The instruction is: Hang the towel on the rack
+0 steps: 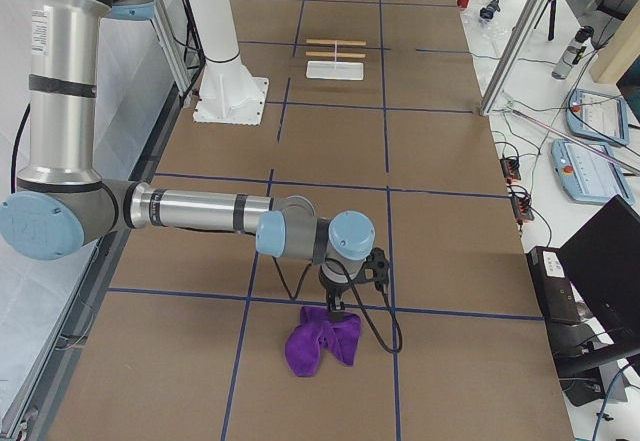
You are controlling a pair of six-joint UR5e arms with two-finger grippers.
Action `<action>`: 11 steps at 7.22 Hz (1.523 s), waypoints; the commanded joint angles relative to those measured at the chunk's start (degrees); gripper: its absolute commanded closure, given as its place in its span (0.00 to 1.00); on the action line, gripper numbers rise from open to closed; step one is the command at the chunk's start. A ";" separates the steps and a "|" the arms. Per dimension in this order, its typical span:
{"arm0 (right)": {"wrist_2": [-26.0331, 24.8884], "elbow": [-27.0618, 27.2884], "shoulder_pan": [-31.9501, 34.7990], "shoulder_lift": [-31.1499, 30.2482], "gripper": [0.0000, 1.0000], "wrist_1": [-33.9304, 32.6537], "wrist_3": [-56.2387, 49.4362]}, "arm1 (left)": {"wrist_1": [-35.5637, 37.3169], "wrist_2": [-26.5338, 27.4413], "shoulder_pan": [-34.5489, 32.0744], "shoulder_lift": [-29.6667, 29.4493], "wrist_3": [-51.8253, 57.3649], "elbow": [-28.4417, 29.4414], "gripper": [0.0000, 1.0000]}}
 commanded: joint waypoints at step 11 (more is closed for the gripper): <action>1.48 -12.09 -3.28 1.24 1.00 11.02 4.43 | 0.00 0.08 -0.07 0.18 -3.39 -1.69 0.00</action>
